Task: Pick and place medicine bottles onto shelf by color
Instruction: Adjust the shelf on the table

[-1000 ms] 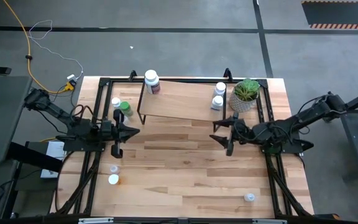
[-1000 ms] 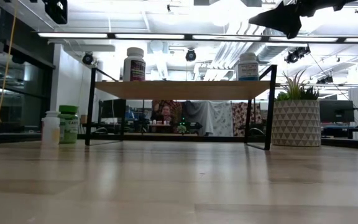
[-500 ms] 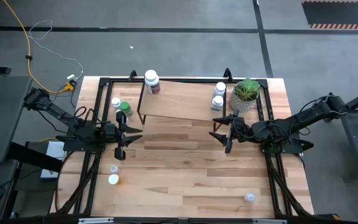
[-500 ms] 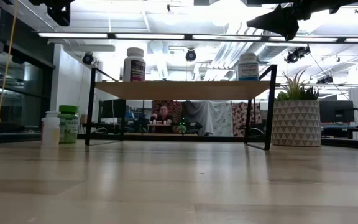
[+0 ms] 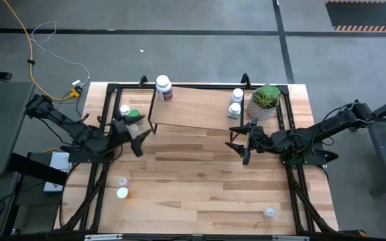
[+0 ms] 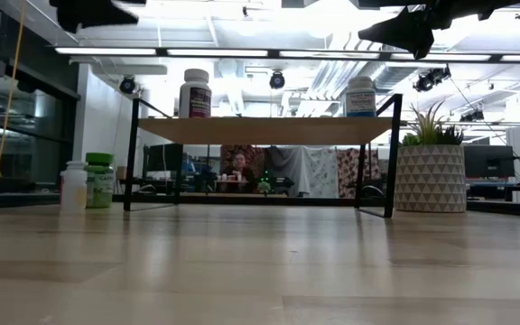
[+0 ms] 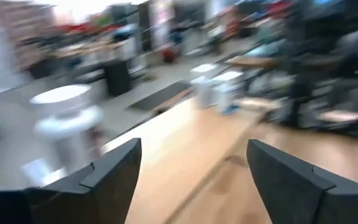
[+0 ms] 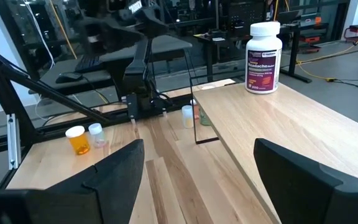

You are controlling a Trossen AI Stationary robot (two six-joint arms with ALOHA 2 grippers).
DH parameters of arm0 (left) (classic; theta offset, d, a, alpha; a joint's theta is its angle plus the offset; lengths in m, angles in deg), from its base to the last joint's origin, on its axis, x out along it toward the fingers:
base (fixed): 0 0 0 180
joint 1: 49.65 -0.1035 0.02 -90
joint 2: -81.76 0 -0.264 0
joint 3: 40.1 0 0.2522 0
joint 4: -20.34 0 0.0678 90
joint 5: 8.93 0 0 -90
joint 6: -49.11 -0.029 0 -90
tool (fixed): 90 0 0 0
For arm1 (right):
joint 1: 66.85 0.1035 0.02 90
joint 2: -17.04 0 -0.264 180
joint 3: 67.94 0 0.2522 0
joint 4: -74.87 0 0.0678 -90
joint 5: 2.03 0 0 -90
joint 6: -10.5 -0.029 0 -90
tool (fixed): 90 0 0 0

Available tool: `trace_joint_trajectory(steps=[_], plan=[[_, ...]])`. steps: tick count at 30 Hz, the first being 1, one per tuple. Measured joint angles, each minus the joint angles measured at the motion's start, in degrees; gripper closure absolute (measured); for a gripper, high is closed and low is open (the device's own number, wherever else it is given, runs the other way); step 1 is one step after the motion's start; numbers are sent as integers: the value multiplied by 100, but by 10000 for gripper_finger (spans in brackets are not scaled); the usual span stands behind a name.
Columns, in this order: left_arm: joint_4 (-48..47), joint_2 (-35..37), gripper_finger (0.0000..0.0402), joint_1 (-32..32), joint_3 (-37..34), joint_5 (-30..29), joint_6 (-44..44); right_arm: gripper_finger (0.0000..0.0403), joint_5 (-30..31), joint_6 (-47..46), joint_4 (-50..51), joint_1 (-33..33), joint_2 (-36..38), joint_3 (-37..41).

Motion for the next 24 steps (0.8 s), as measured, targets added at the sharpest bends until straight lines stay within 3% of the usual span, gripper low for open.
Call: trace_joint_trajectory(steps=[3, 7, 12, 16, 24], plan=[[-1124, -206, 123, 0, 303, -668, 964, 109, 0, 2, 2, 0, 0, 0], [-1777, -418, 140, -20, 383, -1104, 1952, 109, 0, 1, 4, 0, 0, 0], [-2563, -694, 175, -421, 383, -1000, 2927, 109, 0, 1, 15, 0, 0, 0], [-3179, -887, 214, -1050, 383, -539, 3590, 109, 0, 1, 18, 0, 0, 0], [-4023, -973, 336, -2170, 383, -200, 4353, 109, -2, 2, 20, 0, 0, 0]])
